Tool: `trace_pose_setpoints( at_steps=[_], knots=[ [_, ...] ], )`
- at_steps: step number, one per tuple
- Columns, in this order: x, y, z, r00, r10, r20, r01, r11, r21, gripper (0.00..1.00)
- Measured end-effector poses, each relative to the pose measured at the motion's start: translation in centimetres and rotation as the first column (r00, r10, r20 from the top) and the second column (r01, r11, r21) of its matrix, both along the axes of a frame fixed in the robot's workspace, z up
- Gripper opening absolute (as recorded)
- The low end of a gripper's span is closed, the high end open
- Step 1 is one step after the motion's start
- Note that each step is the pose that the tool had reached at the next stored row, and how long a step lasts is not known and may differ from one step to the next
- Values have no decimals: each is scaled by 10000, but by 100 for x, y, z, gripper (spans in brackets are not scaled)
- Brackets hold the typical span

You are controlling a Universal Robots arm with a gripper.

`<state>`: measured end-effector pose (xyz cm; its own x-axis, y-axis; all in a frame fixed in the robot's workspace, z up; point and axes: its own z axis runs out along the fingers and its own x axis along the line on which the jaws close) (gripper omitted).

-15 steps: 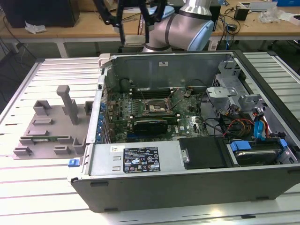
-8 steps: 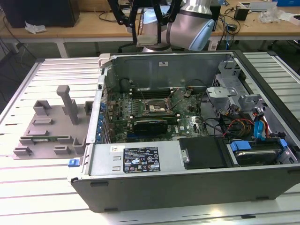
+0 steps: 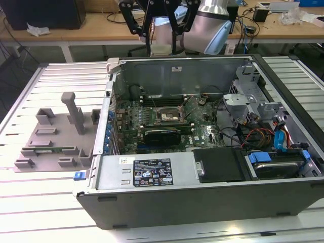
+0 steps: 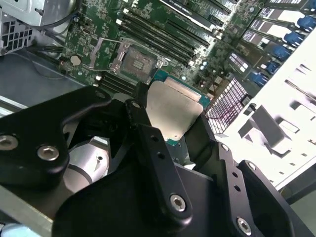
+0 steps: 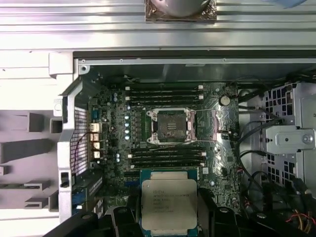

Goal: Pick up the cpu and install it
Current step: 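Pick up the cpu and move it towards the insertion slot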

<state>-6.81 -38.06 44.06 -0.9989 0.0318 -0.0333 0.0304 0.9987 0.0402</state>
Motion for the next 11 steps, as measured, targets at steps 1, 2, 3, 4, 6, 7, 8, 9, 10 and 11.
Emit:
trace_pose_setpoints(
  at_steps=[1,2,3,4,6,7,8,9,10,11],
  knots=[
    [10,5,-24,10000,0,-6,0,10000,2,55],
    [24,14,-58,10000,1,-20,-1,10000,3,55],
    [32,19,-74,10000,1,-32,-1,10000,1,55],
    [40,24,-93,10000,1,-45,-1,10000,0,55],
    [56,30,-132,10000,0,-67,0,10000,3,55],
    [66,32,-151,10000,1,-78,-1,10000,3,55],
    [75,33,-170,10000,0,-86,0,10000,3,55],
    [89,35,-200,9999,1,-101,-1,10000,2,55],
    [96,36,-216,9999,0,-109,0,10000,1,55],
    [105,36,-239,9999,0,-117,0,10000,2,55]
  ],
)
